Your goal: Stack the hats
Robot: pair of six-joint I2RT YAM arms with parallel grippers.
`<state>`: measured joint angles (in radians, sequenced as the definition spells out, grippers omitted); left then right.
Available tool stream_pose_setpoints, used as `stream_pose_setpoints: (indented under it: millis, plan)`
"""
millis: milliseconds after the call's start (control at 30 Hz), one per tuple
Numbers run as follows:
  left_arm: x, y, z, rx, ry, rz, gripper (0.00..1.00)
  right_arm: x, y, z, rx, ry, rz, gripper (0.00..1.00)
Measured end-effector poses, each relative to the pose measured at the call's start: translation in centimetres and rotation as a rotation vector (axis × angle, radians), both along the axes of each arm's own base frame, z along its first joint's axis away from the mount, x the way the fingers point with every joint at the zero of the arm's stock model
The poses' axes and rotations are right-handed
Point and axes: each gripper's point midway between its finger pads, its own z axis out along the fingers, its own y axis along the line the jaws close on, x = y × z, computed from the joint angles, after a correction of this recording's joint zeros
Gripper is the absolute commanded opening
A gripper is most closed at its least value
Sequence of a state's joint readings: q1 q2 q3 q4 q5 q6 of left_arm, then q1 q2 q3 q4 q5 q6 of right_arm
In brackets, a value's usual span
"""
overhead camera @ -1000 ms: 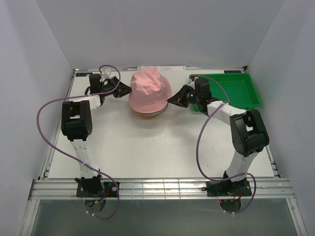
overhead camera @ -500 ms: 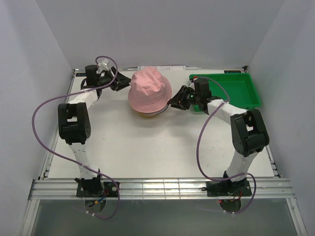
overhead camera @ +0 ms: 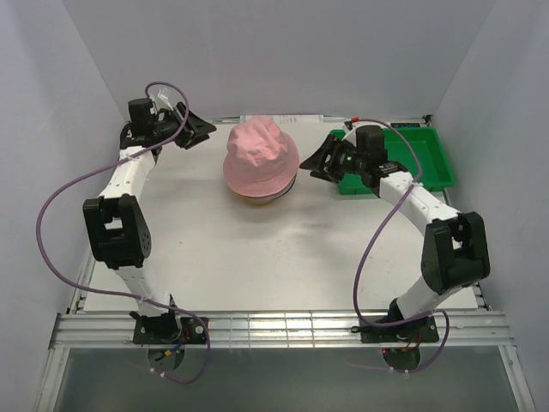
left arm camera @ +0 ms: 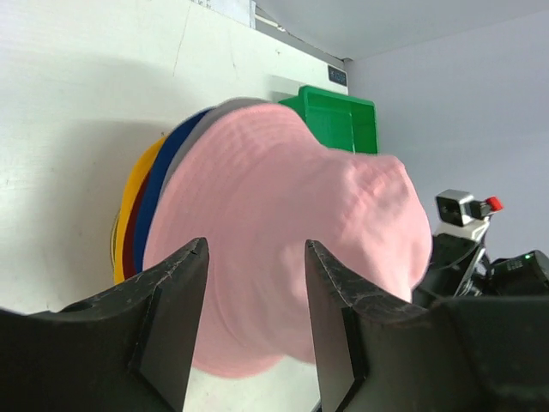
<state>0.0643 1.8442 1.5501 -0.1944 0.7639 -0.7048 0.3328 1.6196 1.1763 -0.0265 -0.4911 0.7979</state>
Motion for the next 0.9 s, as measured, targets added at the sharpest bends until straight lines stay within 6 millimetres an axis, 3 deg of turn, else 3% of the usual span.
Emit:
stream_pose_setpoints:
  millis: [200, 233, 267, 367, 567, 900]
  plan:
    - [-6.7, 0.4, 3.8, 0.061, -0.050, 0.032, 0.59, -1.2, -4.6, 5.5, -0.050, -0.155, -0.061, 0.82]
    - [-8.0, 0.4, 4.4, 0.074, -0.067, 0.037, 0.59, -1.5, -5.2, 6.4, -0.066, -0.187, -0.072, 0.96]
    - [-9.2, 0.4, 5.0, 0.087, -0.087, 0.040, 0.59, -2.0, -5.7, 7.0, -0.080, -0.207, -0.081, 0.90]
    - [-12.7, 0.6, 5.8, 0.119, -0.127, 0.052, 0.59, -3.4, -6.7, 8.5, -0.126, -0.267, -0.085, 0.89]
    - [-17.1, 0.8, 5.3, 0.167, -0.116, 0.063, 0.59, -5.6, -8.2, 8.1, -0.200, -0.287, -0.103, 0.89]
    - [-18.9, 0.7, 6.0, 0.176, -0.129, 0.062, 0.59, -7.5, -10.4, 6.8, -0.294, -0.291, -0.152, 0.89]
